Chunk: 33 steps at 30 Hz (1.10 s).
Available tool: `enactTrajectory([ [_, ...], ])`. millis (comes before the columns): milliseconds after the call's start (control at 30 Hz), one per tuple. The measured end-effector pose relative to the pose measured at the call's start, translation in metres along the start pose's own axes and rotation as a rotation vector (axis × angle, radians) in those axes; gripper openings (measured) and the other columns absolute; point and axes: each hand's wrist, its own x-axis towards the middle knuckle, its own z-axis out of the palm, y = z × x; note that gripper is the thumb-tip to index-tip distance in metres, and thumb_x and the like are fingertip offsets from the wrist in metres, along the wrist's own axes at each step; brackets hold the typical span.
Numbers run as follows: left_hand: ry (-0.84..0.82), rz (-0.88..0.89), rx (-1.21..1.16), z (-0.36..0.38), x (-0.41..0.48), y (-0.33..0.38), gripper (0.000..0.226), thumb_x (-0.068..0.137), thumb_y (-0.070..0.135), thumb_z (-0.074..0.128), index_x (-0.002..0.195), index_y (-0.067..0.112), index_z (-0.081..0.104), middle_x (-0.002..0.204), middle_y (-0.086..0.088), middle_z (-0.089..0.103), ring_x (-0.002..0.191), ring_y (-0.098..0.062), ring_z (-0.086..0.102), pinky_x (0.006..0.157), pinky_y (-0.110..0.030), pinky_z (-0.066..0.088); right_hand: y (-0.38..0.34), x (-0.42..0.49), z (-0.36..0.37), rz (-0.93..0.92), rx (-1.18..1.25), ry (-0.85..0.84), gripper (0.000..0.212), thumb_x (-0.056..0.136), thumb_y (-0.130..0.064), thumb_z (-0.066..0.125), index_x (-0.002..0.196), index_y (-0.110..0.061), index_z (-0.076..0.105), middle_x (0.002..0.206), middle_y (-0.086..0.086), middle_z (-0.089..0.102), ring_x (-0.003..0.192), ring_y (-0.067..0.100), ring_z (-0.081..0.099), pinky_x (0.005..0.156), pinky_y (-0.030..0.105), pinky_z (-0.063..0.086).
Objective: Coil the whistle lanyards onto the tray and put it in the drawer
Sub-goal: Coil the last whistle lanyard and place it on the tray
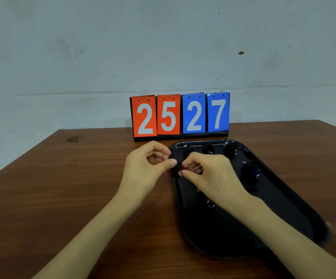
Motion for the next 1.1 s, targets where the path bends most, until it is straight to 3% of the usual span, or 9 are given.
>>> enactTrajectory([
  [133,-0.028,0.178,0.266,0.002,-0.003,-0.003,0.012,0.081,0.024,0.069,0.088,0.034,0.067,0.083,0.022,0.059,0.088,0.002,0.053,0.074,-0.008,0.041,0.001,-0.001,0.004,-0.022,-0.048,0.048,0.013,0.074,-0.022,0.077,0.084,-0.016,0.071,0.073,-0.005,0.07,0.067,0.007,0.064,0.069,0.029,0.056],
  [233,-0.077,0.249,0.344,0.005,-0.005,-0.005,0.02,0.086,0.026,0.063,0.104,0.024,0.07,0.089,0.016,0.058,0.089,-0.005,0.052,0.075,-0.02,0.046,0.001,-0.001,0.005,-0.008,-0.069,0.06,0.014,0.075,-0.024,0.076,0.086,-0.015,0.072,0.075,-0.003,0.072,0.069,0.009,0.066,0.071,0.031,0.057],
  [367,-0.173,0.248,0.378,0.006,-0.005,-0.004,0.035,0.08,0.032,0.067,0.113,0.023,0.066,0.095,0.013,0.057,0.088,-0.002,0.053,0.075,-0.016,0.048,0.002,-0.001,0.005,0.011,-0.095,0.039,0.016,0.079,-0.024,0.073,0.091,-0.014,0.072,0.08,-0.001,0.073,0.074,0.01,0.067,0.074,0.032,0.057],
  [500,-0.147,0.214,0.353,0.005,-0.005,-0.004,0.027,0.082,0.02,0.069,0.108,0.021,0.07,0.091,0.013,0.06,0.079,0.003,0.056,0.072,-0.007,0.047,0.002,-0.002,0.007,-0.009,-0.152,0.01,0.012,0.079,-0.026,0.071,0.087,-0.017,0.07,0.078,-0.003,0.072,0.074,0.013,0.067,0.072,0.035,0.056],
  [633,-0.109,0.24,0.461,0.012,-0.011,-0.004,0.025,0.085,0.018,0.064,0.11,0.018,0.069,0.096,0.004,0.068,0.084,-0.004,0.059,0.078,-0.022,0.052,0.0,-0.003,0.014,-0.071,-0.293,0.046,0.011,0.07,-0.022,0.075,0.073,-0.015,0.066,0.063,-0.001,0.067,0.059,0.021,0.065,0.052,0.038,0.054],
  [733,-0.106,0.183,0.465,0.018,-0.012,-0.001,0.025,0.086,0.021,0.064,0.11,0.018,0.067,0.096,0.003,0.067,0.085,-0.008,0.06,0.081,-0.03,0.052,0.0,-0.003,0.016,-0.073,-0.381,0.07,0.019,0.061,-0.019,0.081,0.066,-0.015,0.063,0.055,-0.002,0.063,0.048,0.021,0.061,0.041,0.03,0.048],
  [867,-0.086,0.198,0.471,0.02,-0.011,-0.002,0.018,0.086,0.019,0.064,0.102,0.016,0.072,0.092,0.0,0.068,0.083,-0.013,0.062,0.077,-0.035,0.053,0.0,-0.003,0.016,-0.051,-0.424,0.064,0.022,0.058,-0.019,0.084,0.064,-0.016,0.063,0.051,-0.004,0.061,0.044,0.019,0.058,0.039,0.026,0.042],
  [1100,-0.064,0.237,0.506,0.026,-0.015,-0.006,0.008,0.082,0.009,0.062,0.082,0.011,0.069,0.08,-0.001,0.063,0.071,-0.014,0.059,0.063,-0.031,0.05,0.001,-0.002,0.024,-0.019,-0.457,0.018,0.018,0.061,-0.013,0.079,0.063,-0.015,0.06,0.048,0.002,0.057,0.04,0.026,0.054,0.039,0.025,0.031],
])
